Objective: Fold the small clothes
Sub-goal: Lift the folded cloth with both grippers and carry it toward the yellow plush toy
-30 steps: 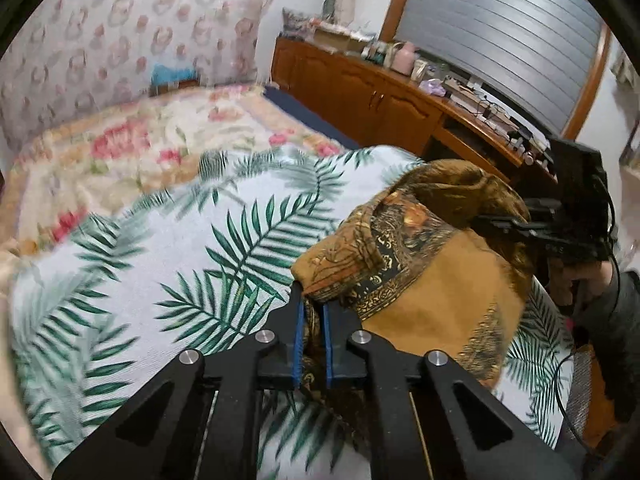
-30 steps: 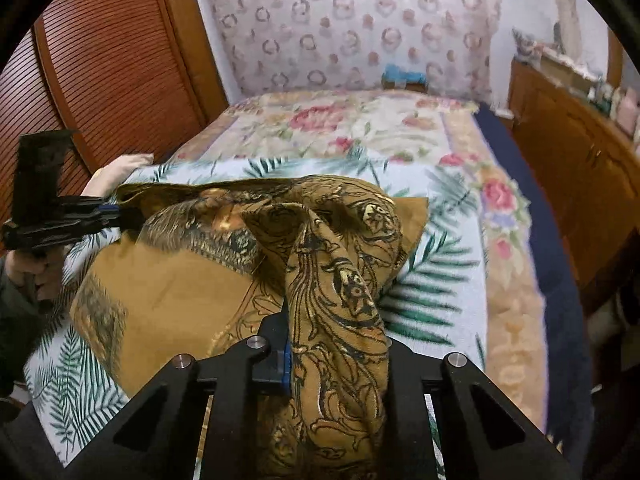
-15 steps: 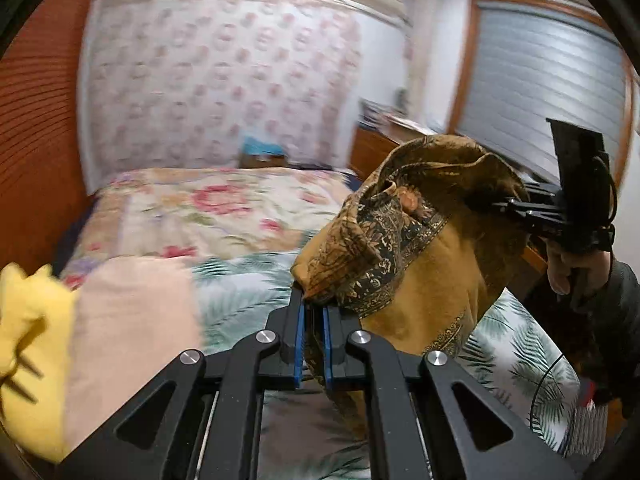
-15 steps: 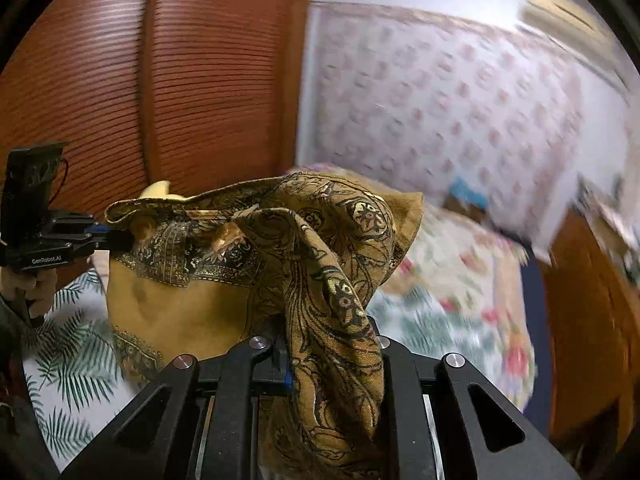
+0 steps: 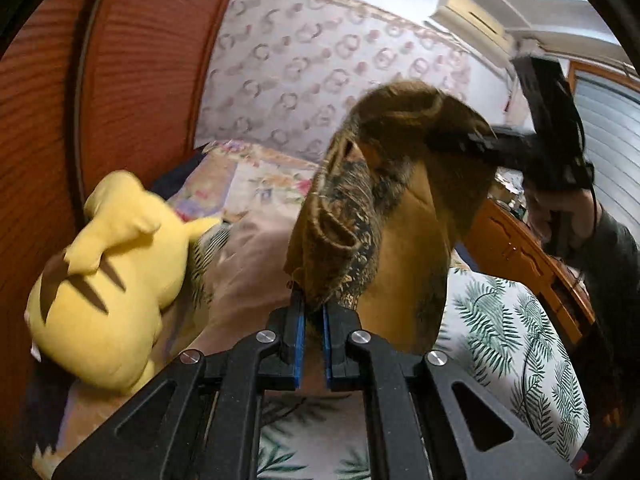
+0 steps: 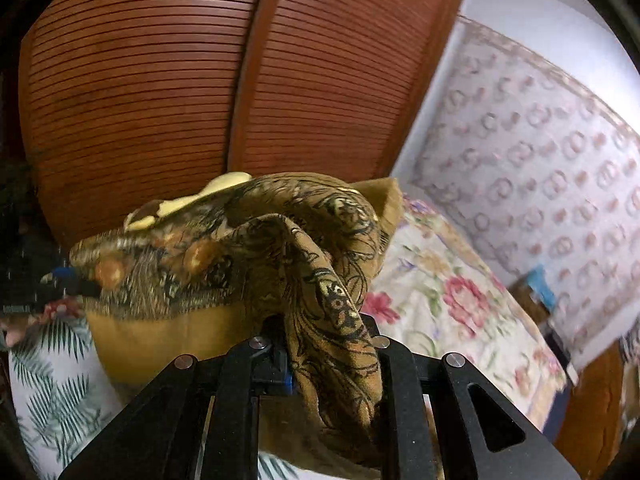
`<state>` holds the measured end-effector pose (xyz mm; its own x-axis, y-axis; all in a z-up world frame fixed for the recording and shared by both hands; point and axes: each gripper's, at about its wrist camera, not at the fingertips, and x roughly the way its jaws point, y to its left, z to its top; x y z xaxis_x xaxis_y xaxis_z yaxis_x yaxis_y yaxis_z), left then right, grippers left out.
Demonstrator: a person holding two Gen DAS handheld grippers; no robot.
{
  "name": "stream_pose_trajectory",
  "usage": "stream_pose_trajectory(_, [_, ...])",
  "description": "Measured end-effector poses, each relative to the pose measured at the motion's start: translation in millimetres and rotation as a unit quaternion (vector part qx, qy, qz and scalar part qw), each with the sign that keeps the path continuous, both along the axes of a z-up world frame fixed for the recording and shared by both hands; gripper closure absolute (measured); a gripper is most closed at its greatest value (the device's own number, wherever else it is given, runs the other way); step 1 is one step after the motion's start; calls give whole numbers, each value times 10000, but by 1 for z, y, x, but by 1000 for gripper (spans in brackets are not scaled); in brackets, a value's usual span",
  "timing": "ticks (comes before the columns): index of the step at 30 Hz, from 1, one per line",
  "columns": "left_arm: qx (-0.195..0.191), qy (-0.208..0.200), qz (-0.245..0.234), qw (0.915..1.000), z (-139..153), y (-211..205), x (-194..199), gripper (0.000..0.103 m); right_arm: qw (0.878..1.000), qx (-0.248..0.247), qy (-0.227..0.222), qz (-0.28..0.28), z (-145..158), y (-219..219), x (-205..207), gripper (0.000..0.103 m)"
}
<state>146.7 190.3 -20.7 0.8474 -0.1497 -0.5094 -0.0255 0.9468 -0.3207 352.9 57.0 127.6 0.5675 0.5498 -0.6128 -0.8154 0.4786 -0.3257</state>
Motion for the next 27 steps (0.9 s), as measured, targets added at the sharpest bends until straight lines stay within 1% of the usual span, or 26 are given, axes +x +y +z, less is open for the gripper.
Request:
stream_pose_trajectory(3, [-24,140,57,9999,-14,9,-7,95,9997,-34,141,205,-6,23,25,86])
stream_pose_trajectory(5, [-62,225,93,9997,-21,14,-9,95,9993,-89,227,276,-16,41,38,86])
stream_pose_trajectory(6, [-89,271,123,9995,-26,17,-8,95,9991,-123,255,308,-22,38,41,86])
stream_pose_trajectory(11, [-188,387,239,9988,-31,24,-8,95,9985,-168,338,386,-45,62,53,84])
stream_pose_trajectory(12, [-155,450,277,9985,-34,25,-6,95,9984,-150,342,420,-49,68,56,81])
stream_pose_trajectory(13, [-142,522,310,9981,-37,27,-3,95,9985,-171,369,375,-54,74,60,72])
stream_pose_trajectory(14, [-146,560,321,9978,-38,27,-2,95,9990,-193,366,193,-57,75,62,66])
stream_pose_trajectory(15, [-149,582,336,9976,-39,28,-1,95,9994,-131,326,47,-56,71,66,57])
stream_pose_trajectory(16, [-135,594,352,9975,-38,29,0,95,9996,1,284,-40,-53,67,69,43])
stream_pose_trajectory(18, [-30,623,355,9974,-38,27,0,95,9989,384,239,-99,-45,58,69,28])
stream_pose_trajectory(20, [57,636,407,9971,-37,28,0,95,9978,576,154,-284,-46,52,68,28])
stream_pose_trajectory(21, [73,652,400,9970,-37,28,-1,95,9970,633,226,-397,-49,48,70,28])
stream_pose_trajectory(23, [130,673,402,9968,-36,29,-1,93,9949,643,594,-496,-61,46,74,28])
stream_pose_trajectory(24, [219,675,431,9965,-34,28,-2,91,9938,628,773,-489,-69,45,76,28])
stream_pose_trajectory(26, [340,666,478,9961,-32,27,-4,85,9923,579,911,-615,-85,40,75,28])
stream_pose_trajectory(27, [427,636,501,9958,-30,26,-6,77,9909,560,1036,-649,-94,36,75,28])
